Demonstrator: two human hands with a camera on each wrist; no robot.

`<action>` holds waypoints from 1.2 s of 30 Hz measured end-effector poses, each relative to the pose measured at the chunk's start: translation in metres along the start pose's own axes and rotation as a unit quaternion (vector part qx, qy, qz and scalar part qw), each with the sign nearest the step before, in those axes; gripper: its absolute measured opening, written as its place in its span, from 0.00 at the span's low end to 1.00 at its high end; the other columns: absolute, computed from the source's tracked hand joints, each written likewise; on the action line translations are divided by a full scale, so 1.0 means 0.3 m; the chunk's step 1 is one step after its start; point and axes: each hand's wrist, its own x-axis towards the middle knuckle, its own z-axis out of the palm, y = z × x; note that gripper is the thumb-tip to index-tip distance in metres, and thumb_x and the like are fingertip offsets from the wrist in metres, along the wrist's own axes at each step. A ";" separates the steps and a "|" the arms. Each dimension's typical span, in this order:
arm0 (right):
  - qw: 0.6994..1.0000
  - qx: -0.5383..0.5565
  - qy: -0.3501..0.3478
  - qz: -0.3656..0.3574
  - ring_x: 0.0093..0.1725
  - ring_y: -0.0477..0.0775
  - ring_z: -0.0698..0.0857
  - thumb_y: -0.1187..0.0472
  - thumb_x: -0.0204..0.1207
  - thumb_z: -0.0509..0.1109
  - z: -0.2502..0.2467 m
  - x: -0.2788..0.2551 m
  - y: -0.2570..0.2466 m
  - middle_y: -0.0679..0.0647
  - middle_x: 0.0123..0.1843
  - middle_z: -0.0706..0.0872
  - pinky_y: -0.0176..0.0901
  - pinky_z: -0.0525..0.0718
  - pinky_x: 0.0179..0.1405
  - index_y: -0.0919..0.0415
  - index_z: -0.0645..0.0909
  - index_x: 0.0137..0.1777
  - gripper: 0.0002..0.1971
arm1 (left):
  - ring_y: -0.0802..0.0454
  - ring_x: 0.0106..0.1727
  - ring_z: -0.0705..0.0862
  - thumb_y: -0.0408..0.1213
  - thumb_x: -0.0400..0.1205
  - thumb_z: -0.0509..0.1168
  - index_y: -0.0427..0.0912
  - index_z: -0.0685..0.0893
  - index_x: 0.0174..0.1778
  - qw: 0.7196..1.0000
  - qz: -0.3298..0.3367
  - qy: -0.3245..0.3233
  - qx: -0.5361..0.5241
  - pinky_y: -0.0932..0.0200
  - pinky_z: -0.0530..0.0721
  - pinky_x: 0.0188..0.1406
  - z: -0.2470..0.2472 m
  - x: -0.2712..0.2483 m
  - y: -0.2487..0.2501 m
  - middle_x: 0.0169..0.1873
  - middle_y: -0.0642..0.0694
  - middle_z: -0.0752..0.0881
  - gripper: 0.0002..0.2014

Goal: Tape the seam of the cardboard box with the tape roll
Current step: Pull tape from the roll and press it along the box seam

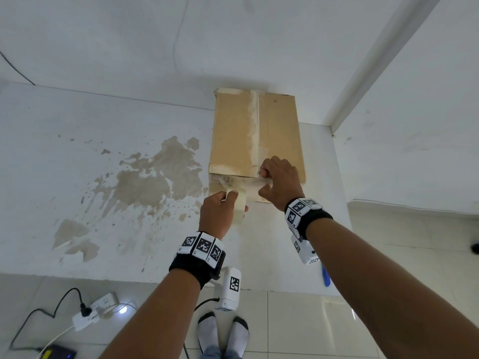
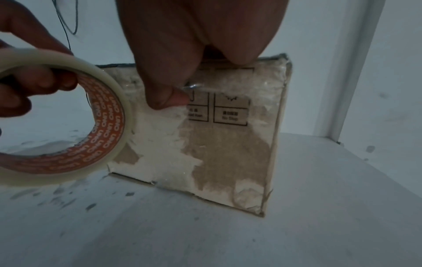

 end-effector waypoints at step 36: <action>0.989 0.132 -0.011 0.069 0.49 0.48 0.82 0.57 0.81 0.66 -0.107 0.005 -0.118 0.47 0.53 0.86 0.46 0.81 0.54 0.56 0.83 0.55 0.08 | 0.41 0.37 0.93 0.39 0.84 0.64 0.35 0.90 0.45 0.998 0.062 -0.022 -0.021 0.37 0.90 0.50 -0.079 -0.085 0.137 0.32 0.45 0.95 0.12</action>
